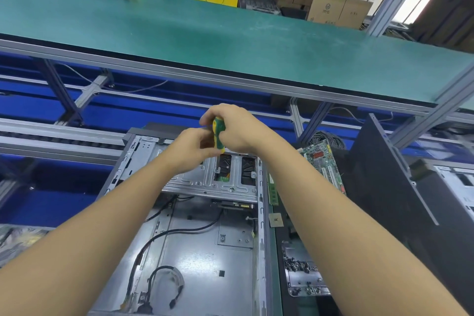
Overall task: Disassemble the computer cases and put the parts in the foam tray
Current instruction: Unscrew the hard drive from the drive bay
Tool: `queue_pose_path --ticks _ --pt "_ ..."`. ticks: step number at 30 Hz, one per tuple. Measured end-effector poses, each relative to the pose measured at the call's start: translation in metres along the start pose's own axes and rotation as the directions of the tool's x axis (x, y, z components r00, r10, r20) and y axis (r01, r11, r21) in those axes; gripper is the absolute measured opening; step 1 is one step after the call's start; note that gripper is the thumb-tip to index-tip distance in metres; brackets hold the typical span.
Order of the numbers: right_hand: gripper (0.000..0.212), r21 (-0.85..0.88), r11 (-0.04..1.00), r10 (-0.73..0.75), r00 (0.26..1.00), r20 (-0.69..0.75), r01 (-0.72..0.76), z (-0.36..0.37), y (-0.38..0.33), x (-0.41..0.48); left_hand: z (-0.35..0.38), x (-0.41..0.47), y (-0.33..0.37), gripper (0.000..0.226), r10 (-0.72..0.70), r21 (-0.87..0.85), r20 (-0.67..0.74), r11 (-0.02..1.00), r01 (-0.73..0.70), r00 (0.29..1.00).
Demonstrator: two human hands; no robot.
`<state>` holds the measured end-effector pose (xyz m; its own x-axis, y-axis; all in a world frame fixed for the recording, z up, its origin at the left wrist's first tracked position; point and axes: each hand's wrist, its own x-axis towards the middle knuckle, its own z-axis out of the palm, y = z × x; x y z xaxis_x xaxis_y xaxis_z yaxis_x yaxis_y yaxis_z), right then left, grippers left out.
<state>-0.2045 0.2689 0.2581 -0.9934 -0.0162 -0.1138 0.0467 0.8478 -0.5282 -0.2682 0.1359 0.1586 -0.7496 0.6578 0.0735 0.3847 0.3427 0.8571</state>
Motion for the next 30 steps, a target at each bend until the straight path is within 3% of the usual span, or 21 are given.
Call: queue_pose_path --ticks 3,7,9,11,14,17,19,21,23,27,30 --pt "0.033 -0.089 0.995 0.036 0.999 -0.009 -0.037 0.011 -0.002 0.003 0.004 0.002 0.000 0.031 -0.004 0.053 -0.109 0.999 0.010 0.994" --pt "0.043 -0.240 0.945 0.160 0.954 -0.255 -0.222 0.017 -0.003 0.007 0.016 0.005 0.007 0.036 -0.004 0.094 -0.138 0.995 0.017 0.990" --pt "0.031 -0.218 0.954 0.140 0.950 -0.280 -0.205 0.017 -0.003 0.008 0.020 0.005 0.008 0.039 0.001 0.096 -0.153 0.995 0.014 0.988" --pt "0.023 -0.146 0.981 0.089 0.963 -0.255 -0.129 0.015 -0.001 0.009 0.017 0.006 0.006 0.038 -0.011 0.058 -0.115 0.998 0.018 0.993" --pt "0.035 -0.055 0.997 0.053 0.992 -0.116 -0.060 0.007 -0.001 0.007 0.008 0.002 0.000 0.033 -0.009 -0.046 0.003 0.999 0.010 1.000" --pt "0.039 0.024 0.999 0.043 0.999 -0.006 -0.042 0.003 0.000 0.007 0.005 -0.002 -0.003 0.029 -0.005 -0.030 -0.009 1.000 0.005 1.000" --pt "0.031 -0.067 0.995 0.068 0.997 -0.030 -0.070 0.008 -0.001 0.006 0.008 0.000 -0.004 0.026 -0.022 0.006 -0.095 1.000 0.022 0.995" --pt "0.046 -0.236 0.956 0.150 0.980 -0.129 -0.177 0.011 -0.003 0.007 0.014 0.006 -0.002 0.029 -0.044 0.035 -0.156 0.998 0.050 0.987" --pt "0.059 -0.282 0.920 0.225 0.955 -0.193 -0.274 0.011 -0.006 0.008 0.021 0.010 0.002 0.032 -0.063 0.097 -0.156 0.992 0.079 0.986" --pt "0.017 -0.201 0.957 0.183 0.972 -0.144 -0.210 0.012 -0.002 0.010 0.017 0.009 0.004 0.026 -0.009 0.014 -0.073 1.000 0.010 0.997" --pt "0.030 -0.125 0.979 0.161 0.986 -0.033 -0.164 0.004 -0.001 0.010 0.003 0.001 0.004 0.019 0.049 -0.165 0.022 0.985 -0.045 0.999"
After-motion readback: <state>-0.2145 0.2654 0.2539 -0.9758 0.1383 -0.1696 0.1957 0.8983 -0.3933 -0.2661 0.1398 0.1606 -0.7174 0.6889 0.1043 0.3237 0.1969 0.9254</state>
